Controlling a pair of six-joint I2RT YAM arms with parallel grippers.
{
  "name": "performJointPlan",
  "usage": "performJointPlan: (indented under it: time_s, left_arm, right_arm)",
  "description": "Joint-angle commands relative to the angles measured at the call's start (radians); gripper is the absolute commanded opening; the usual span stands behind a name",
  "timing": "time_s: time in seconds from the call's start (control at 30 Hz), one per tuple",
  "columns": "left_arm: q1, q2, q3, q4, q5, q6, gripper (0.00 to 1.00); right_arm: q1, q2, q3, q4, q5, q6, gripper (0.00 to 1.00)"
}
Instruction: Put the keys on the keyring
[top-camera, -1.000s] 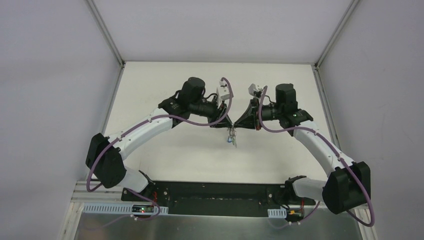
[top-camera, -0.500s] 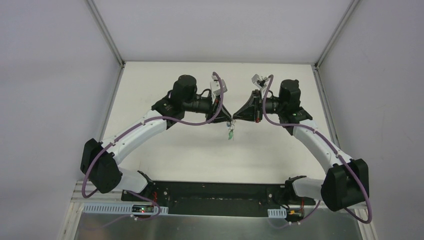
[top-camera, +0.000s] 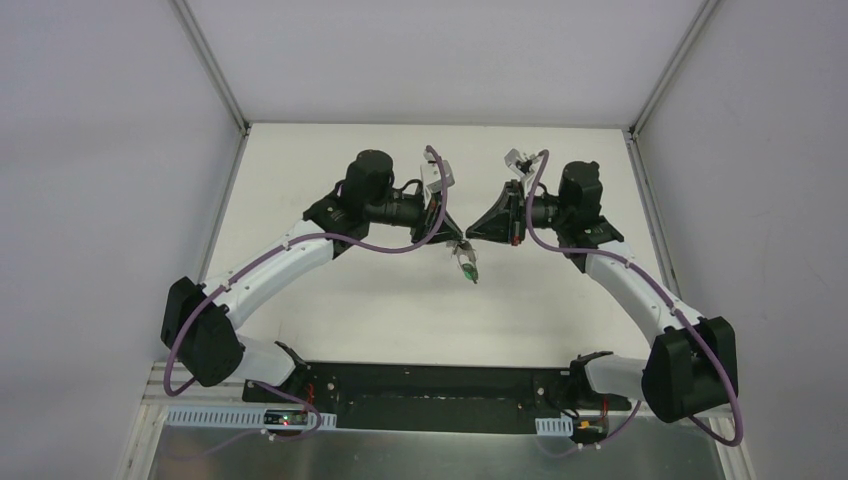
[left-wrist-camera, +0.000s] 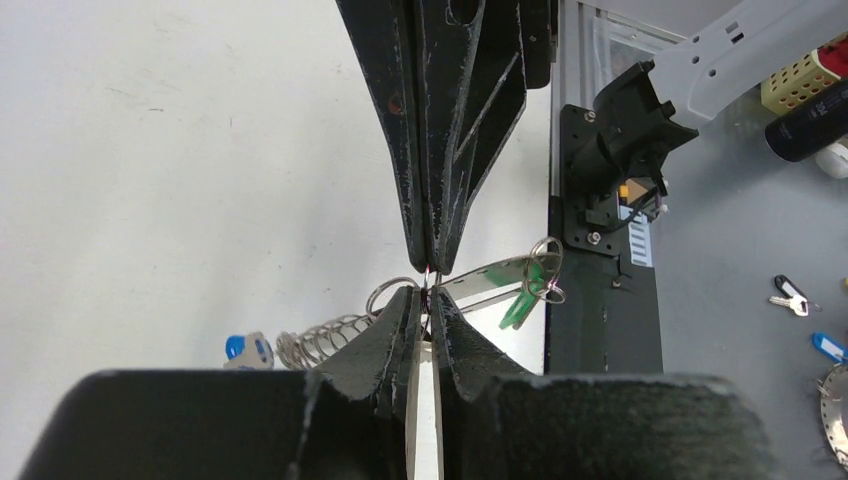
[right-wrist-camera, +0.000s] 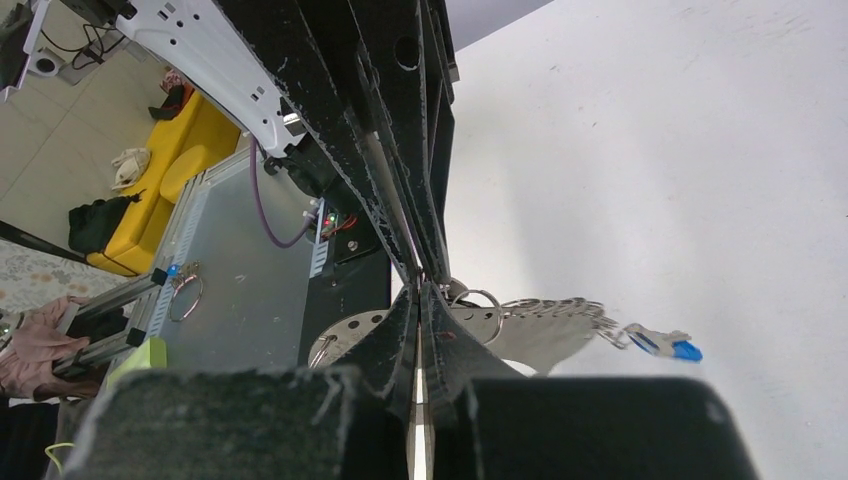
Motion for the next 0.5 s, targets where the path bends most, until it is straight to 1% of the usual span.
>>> performJointPlan:
  time_s: [0.0,0.13,0.23,0.3,0.33,0.4,0.47]
  left_arm:
    - [0.004,0.0,0.011,0.059,0.021,-0.036,0.06]
    - [0.005,0.001,0.006,0.06,0.024,-0.037,0.0]
    - [0.005,-0.005,0.006,0.051,0.033,-0.03,0.0]
    - [0.005,-0.012,0.018,0.01,0.039,-0.016,0.0]
    - [0.004,-0.016,0.036,-0.046,0.035,0.025,0.0]
    - [0.0,-0.023,0.071,-0.156,0.006,0.088,0.0]
    - [-0.013,-0.029,0.102,-0.263,-0.03,0.178,0.0]
  right_arm:
    - [-0.007,0.0,-0.012,0.085,-0.01,0.03,0.0]
    - [-0.008,-0.004,-0.015,0.089,-0.009,0.032,0.0]
    - [-0.009,-0.009,-0.027,0.088,-0.003,0.021,0.0]
    - [-0.011,-0.013,-0.041,0.08,0.005,0.004,0.0]
    - [-0.012,-0.016,-0.046,0.057,0.012,-0.019,0.0]
    - [-0.012,-0.021,-0.036,-0.037,0.03,-0.125,0.05]
    - [-0.013,-0.027,-0.023,-0.113,0.057,-0.191,0.15]
